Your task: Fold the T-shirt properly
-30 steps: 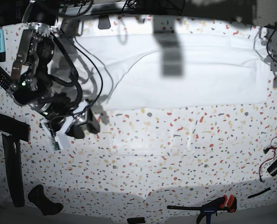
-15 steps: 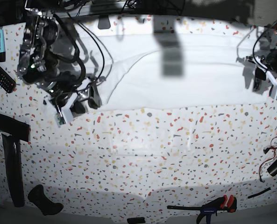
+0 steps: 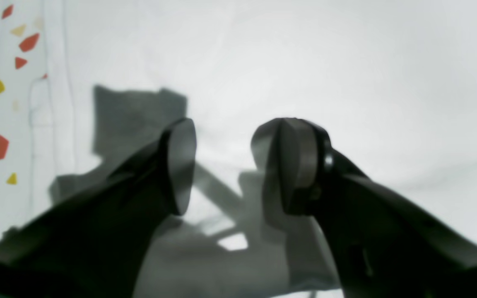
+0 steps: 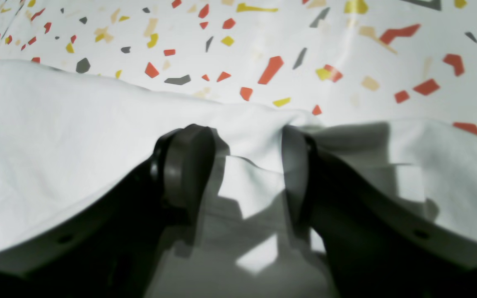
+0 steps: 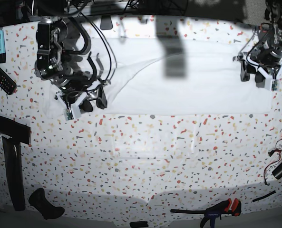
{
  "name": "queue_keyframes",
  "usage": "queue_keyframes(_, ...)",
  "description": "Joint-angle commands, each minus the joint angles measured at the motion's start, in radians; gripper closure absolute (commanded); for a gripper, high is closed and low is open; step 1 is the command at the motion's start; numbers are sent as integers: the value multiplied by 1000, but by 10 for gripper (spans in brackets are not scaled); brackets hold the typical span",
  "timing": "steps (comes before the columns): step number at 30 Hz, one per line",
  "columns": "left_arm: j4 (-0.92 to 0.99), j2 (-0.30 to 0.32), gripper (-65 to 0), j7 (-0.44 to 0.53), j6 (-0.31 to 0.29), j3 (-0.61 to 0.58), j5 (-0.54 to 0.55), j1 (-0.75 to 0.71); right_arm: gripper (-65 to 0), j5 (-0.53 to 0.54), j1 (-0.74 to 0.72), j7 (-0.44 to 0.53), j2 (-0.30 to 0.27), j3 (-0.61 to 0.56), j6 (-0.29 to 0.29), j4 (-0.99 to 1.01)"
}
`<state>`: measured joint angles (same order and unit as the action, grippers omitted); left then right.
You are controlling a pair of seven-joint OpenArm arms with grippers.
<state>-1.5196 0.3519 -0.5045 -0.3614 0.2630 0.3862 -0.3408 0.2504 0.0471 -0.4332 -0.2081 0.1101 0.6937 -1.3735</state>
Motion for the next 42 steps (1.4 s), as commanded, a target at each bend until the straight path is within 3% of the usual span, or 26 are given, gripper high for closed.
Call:
queue_keyframes(1, 14, 11, -310, -40, 16, 5, -18, -8, -306, -16, -2, -39, 0, -7, 4, 2)
queue_keyframes(8, 50, 11, -310, -10, 16, 5, -17, -5, -306, -72, -47, -9, -2, -6, 4, 7)
queue_keyframes(13, 50, 2, -310, 3, 14, 3, -14, -2, -306, -76, -140, -3, 1, -6, -58, 106)
queue_keyframes(17, 57, -31, -310, 17, -46, 3, -18, 19, -306, -79, -227, 8, 0, -6, -77, 249)
queue_keyframes(21, 116, -44, -310, 19, -50, 3, -35, 103, -306, -88, -290, 5, 1, -6, -77, 312)
queue_keyframes(24, 204, -40, -310, 20, -50, 3, -99, 175, -306, -87, -306, -10, 1, -6, -77, 312)
queue_keyframes(30, 389, -10, -310, 19, -61, 3, -74, 269, -306, -87, -311, -34, 0, -6, -77, 311)
queue_keyframes(33, 372, 6, -309, 9, -100, 3, -33, 275, -306, -87, -320, -68, -1, -6, -76, 294)
queue_keyframes(42, 187, 59, -310, -22, -77, 4, 12, 277, -306, -78, -324, -149, -2, -6, -74, 80)
